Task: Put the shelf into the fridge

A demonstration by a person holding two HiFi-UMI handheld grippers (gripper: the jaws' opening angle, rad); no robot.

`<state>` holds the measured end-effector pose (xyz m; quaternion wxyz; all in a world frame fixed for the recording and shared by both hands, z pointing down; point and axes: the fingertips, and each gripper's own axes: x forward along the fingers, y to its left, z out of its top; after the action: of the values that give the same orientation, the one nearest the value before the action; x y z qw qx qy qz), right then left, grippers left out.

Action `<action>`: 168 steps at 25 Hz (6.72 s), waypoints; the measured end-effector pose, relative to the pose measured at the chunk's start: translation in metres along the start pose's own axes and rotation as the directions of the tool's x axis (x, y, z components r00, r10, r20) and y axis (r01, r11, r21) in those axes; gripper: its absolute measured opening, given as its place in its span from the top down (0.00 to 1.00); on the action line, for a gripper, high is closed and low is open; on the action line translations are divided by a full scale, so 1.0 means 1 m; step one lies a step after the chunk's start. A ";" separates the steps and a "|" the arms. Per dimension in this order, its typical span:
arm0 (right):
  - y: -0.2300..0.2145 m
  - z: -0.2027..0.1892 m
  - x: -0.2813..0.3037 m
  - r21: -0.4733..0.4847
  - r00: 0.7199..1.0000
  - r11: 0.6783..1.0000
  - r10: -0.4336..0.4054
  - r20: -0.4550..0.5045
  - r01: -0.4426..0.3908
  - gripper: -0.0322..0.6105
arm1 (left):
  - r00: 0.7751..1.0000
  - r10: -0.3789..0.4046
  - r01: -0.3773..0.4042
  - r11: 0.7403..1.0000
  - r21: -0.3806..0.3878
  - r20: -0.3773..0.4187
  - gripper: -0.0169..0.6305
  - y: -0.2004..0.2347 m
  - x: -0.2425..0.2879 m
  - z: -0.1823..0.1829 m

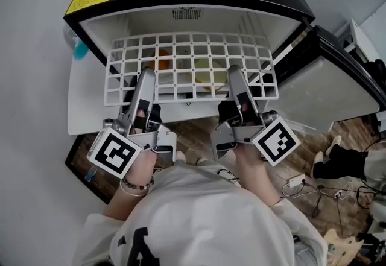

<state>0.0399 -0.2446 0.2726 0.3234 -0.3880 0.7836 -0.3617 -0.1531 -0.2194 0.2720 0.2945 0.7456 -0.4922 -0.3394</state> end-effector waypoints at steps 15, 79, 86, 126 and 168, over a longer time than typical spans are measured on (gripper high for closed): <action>-0.003 0.001 0.006 -0.010 0.999 1.000 0.006 -0.037 -0.006 0.79 | 1.000 0.014 -0.014 1.000 0.024 0.003 0.76 0.004 0.015 0.002; -0.014 0.011 0.045 -0.017 1.000 1.000 0.005 0.012 -0.005 0.78 | 1.000 -0.012 0.011 0.999 0.032 0.014 0.73 0.015 0.045 0.014; -0.017 0.012 0.048 -0.016 1.000 1.000 0.005 0.016 -0.004 0.78 | 1.000 -0.023 0.023 1.000 0.019 0.018 0.73 0.015 0.049 0.015; -0.023 0.017 0.063 -0.015 1.000 1.000 0.008 0.023 -0.007 0.77 | 0.998 -0.030 0.030 1.000 -0.002 0.046 0.71 0.020 0.064 0.020; -0.029 0.023 0.081 -0.009 0.999 1.000 0.005 0.033 -0.004 0.77 | 0.999 -0.034 0.033 0.999 0.041 0.028 0.69 0.027 0.082 0.024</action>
<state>0.0292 -0.3326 0.2663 0.3354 -0.3936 0.7806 -0.3510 -0.1630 -0.3075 0.2608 0.2664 0.7547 -0.4905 -0.3449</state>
